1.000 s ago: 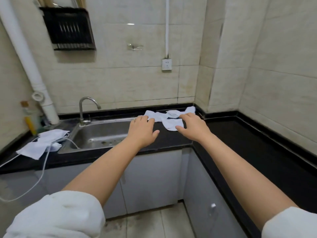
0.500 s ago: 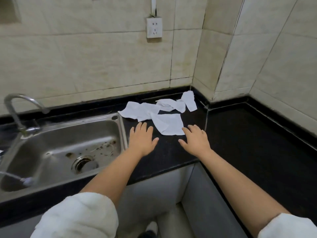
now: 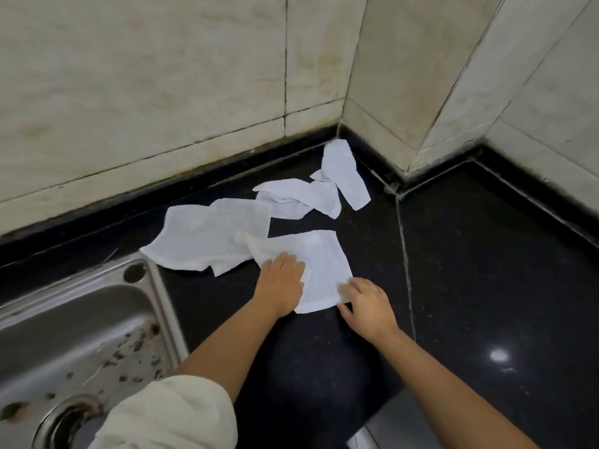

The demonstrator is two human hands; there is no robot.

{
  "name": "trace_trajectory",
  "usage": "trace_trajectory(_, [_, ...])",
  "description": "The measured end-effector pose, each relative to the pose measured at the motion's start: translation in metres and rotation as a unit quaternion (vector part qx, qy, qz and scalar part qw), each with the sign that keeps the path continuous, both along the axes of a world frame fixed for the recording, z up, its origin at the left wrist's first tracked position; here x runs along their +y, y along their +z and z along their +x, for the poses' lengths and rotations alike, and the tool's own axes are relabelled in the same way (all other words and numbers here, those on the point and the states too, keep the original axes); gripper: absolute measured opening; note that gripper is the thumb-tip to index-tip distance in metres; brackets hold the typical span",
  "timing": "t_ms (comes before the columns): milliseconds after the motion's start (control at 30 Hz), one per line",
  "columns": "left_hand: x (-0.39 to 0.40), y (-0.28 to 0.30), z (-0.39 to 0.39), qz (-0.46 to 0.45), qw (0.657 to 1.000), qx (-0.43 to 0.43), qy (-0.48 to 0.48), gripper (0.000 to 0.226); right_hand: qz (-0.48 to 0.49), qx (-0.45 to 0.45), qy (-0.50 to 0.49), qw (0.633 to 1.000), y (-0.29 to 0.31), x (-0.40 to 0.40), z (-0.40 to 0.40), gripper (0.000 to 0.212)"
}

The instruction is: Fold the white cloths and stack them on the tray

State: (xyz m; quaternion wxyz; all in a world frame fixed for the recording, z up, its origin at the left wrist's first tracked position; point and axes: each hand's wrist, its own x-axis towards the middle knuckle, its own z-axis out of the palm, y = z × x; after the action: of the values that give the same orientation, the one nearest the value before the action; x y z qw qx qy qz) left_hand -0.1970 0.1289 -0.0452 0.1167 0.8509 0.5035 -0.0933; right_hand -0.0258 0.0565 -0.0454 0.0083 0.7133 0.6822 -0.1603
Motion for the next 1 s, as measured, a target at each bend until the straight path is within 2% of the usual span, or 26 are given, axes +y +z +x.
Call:
trace_trajectory(67, [0.008, -0.007, 0.002, -0.010, 0.999, 0.003, -0.031, 0.043, 0.040, -0.003, 0.014, 0.999, -0.009, 0.002, 0.003, 0.030])
trace_trajectory(167, [0.016, -0.008, 0.003, 0.036, 0.997, -0.022, -0.057, 0.037, 0.103, -0.068, 0.036, 0.992, -0.017, 0.004, 0.008, 0.029])
trace_trajectory(200, [0.017, -0.007, 0.002, 0.024, 0.997, -0.025, -0.066, 0.032, 0.115, -0.073, 0.047, 0.990, -0.018, 0.005, 0.009, 0.028])
trace_trajectory(267, [0.018, -0.006, -0.001, -0.003, 0.996, -0.056, -0.075, 0.025, 0.128, -0.069, 0.061, 0.987, -0.019, 0.007, 0.009, 0.027])
trace_trajectory(367, [0.019, 0.003, -0.003, -0.008, 0.984, -0.173, -0.046, 0.022, 0.158, -0.042, 0.046, 0.985, -0.014, 0.008, 0.016, 0.024])
trace_trajectory(433, [0.020, 0.023, 0.005, -0.021, 0.979, -0.204, -0.011, 0.021, 0.194, 0.011, 0.024, 0.981, 0.000, 0.007, 0.030, 0.018])
trace_trajectory(500, [0.020, 0.050, 0.026, -0.040, 0.971, -0.236, 0.003, 0.021, 0.237, 0.011, -0.001, 0.972, 0.024, 0.000, 0.055, 0.012])
trace_trajectory(567, [0.015, 0.082, 0.059, -0.039, 0.955, -0.293, -0.003, 0.030, 0.271, -0.018, -0.030, 0.962, 0.050, -0.013, 0.088, 0.021])
trace_trajectory(667, [-0.001, 0.117, 0.126, -0.023, 0.918, -0.388, -0.077, 0.043, 0.347, -0.049, -0.100, 0.931, 0.087, -0.044, 0.150, 0.027])
trace_trajectory(733, [-0.016, 0.136, 0.173, 0.003, 0.892, -0.433, -0.129, 0.037, 0.395, -0.057, -0.169, 0.901, 0.109, -0.072, 0.194, 0.027])
trace_trajectory(800, [-0.035, 0.149, 0.220, 0.010, 0.868, -0.477, -0.138, 0.026, 0.439, -0.060, -0.231, 0.866, 0.126, -0.109, 0.237, 0.026])
trace_trajectory(900, [-0.075, 0.156, 0.280, -0.011, 0.861, -0.486, -0.148, 0.015, 0.465, -0.084, -0.297, 0.830, 0.138, -0.179, 0.284, 0.026])
trace_trajectory(967, [-0.104, 0.149, 0.309, -0.021, 0.869, -0.440, -0.224, 0.016, 0.466, -0.101, -0.317, 0.820, 0.135, -0.232, 0.305, 0.026])
trace_trajectory(1000, [-0.117, 0.141, 0.318, -0.027, 0.874, -0.404, -0.270, 0.017, 0.454, -0.104, -0.315, 0.827, 0.130, -0.258, 0.311, 0.026])
